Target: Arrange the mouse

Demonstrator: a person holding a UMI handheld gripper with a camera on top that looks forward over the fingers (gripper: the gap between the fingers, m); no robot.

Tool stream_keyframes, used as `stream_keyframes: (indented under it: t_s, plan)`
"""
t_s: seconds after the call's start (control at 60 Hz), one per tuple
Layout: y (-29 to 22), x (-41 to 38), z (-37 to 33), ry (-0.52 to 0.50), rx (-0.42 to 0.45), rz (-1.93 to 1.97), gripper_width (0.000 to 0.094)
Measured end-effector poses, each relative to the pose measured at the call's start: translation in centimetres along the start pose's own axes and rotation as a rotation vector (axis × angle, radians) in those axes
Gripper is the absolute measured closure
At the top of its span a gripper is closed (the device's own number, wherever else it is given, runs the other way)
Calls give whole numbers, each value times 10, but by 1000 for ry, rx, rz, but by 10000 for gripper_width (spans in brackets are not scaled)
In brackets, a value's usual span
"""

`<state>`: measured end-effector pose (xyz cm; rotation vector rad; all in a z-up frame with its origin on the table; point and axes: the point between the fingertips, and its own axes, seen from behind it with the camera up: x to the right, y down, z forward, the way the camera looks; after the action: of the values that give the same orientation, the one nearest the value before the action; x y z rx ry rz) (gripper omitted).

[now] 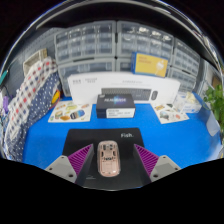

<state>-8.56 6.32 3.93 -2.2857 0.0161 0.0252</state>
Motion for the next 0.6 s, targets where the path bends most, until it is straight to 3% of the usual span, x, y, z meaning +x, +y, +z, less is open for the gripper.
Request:
stream_keyframes:
  t_s: [0.283, 0.6]
  plan:
    - [-52, 28, -140, -27, 164, 13, 135]
    - [-17, 73, -261, -47, 239, -23, 126]
